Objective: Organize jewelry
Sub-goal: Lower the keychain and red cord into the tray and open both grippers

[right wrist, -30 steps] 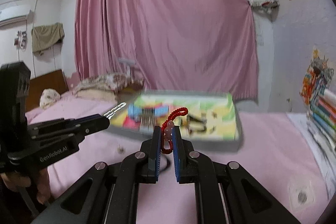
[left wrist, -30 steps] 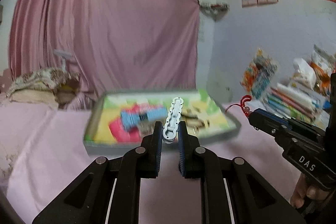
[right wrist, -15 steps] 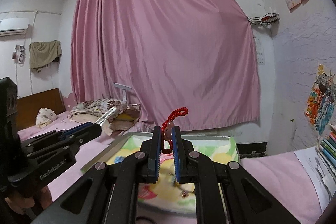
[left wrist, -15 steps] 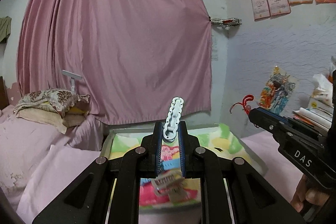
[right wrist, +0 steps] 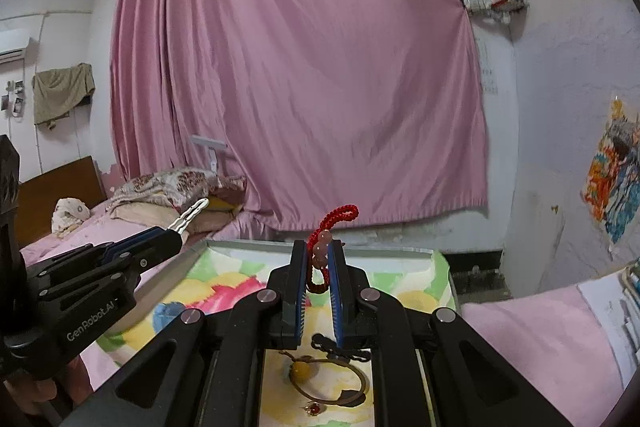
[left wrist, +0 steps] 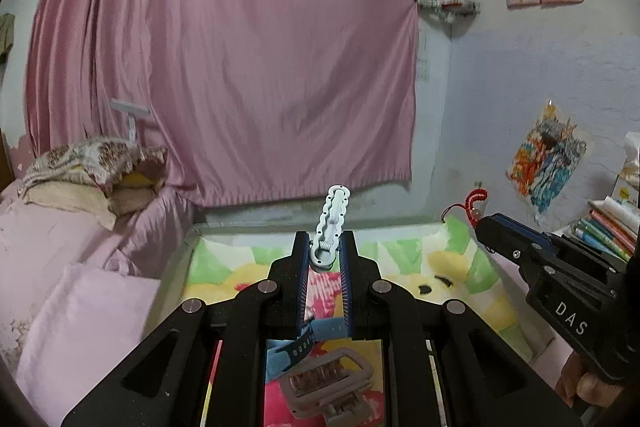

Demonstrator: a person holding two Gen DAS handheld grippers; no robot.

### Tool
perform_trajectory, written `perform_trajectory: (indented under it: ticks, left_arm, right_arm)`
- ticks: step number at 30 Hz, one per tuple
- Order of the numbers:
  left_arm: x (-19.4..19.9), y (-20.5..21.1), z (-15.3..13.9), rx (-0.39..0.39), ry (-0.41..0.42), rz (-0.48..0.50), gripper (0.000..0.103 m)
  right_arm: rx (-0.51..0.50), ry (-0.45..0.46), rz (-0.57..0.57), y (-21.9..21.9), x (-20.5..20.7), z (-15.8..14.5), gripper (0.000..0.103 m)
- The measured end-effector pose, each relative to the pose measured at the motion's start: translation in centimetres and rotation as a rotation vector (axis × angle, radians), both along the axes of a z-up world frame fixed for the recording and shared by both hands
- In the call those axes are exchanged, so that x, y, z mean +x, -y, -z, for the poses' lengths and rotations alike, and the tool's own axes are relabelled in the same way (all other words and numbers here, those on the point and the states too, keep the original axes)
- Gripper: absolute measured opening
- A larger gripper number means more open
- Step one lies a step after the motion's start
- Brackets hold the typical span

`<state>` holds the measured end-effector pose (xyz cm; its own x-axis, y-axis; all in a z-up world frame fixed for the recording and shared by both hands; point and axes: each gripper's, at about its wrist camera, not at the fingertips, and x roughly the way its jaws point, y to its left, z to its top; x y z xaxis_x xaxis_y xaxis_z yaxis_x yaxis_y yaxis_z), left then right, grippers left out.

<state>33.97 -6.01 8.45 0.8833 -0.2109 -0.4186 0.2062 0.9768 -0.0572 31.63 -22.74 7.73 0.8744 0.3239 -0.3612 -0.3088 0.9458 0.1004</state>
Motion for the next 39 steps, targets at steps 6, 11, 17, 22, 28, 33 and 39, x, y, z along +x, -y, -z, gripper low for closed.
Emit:
perform_trajectory:
  ticks: [6, 11, 17, 22, 28, 33, 39]
  left_arm:
    - [2.8, 1.3, 2.3, 0.025, -0.153, 0.034, 0.012]
    - [4.6, 2.2, 4.3, 0.028, -0.264, 0.064, 0.012]
    - [5.9, 3.4, 6.2, 0.054, -0.359, 0.086, 0.012]
    - [6.7, 4.2, 7.4, 0.076, -0.433, 0.091, 0.012]
    - [7.2, 4.8, 8.1, 0.102, -0.477, 0.108, 0.012]
    - [7.4, 4.5, 8.4, 0.072, -0.514, 0.113, 0.012]
    - [5.9, 2.7, 6.5, -0.030, -0.442, 0.111, 0.013]
  right_arm:
    - [0.004, -0.161, 0.024, 0.7, 2.3, 2.1, 0.010]
    - [0.018, -0.278, 0.024, 1.2, 3.7, 3.6, 0.010]
    - [-0.009, -0.378, 0.016, 1.0, 4.8, 4.8, 0.010]
    - [-0.014, -0.434, 0.013, 1.1, 5.6, 5.4, 0.010]
    - [-0.008, -0.487, 0.009, 1.4, 6.0, 6.0, 0.011]
    - [-0.005, -0.503, 0.013, 1.5, 6.1, 6.2, 0.011]
    - [0.011, -0.481, 0.019, 1.8, 5.5, 5.7, 0.024]
